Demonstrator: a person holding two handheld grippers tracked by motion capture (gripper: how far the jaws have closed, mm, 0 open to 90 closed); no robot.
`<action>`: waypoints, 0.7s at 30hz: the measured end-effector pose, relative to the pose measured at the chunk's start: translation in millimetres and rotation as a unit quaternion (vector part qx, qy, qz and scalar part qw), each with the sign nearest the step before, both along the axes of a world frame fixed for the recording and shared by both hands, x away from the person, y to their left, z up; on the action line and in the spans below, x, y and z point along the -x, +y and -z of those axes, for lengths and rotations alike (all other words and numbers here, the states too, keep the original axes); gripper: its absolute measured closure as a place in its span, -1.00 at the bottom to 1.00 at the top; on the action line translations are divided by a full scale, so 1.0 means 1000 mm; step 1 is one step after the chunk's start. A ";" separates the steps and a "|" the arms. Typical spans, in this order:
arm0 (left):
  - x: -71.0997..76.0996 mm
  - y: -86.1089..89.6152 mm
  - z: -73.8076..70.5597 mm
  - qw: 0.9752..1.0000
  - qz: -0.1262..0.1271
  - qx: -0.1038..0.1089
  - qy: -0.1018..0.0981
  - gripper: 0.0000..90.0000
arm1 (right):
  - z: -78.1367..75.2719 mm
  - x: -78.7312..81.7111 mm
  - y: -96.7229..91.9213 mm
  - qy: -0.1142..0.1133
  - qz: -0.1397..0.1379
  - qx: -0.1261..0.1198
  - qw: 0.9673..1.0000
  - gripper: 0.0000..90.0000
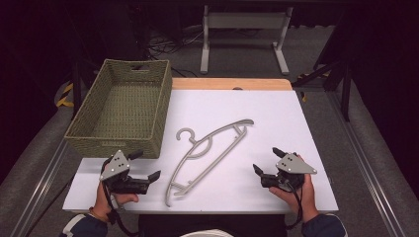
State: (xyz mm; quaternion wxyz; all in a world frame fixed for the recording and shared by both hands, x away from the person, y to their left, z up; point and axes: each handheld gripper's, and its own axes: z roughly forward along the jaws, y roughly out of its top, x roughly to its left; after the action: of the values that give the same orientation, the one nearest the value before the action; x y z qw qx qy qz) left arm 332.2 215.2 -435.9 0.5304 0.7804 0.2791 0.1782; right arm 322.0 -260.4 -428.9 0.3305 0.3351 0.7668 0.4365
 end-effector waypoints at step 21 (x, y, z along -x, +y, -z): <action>-0.022 -0.051 0.002 0.995 0.026 -0.086 0.044 -0.50 | 0.003 -0.006 0.009 0.009 -0.012 0.019 1.000 -0.64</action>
State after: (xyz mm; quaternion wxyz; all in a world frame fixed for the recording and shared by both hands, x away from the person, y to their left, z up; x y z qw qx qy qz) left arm 353.9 164.5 -438.1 0.4528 0.8375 0.2650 0.1529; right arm 327.6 -251.7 -432.4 0.3244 0.3236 0.7820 0.4225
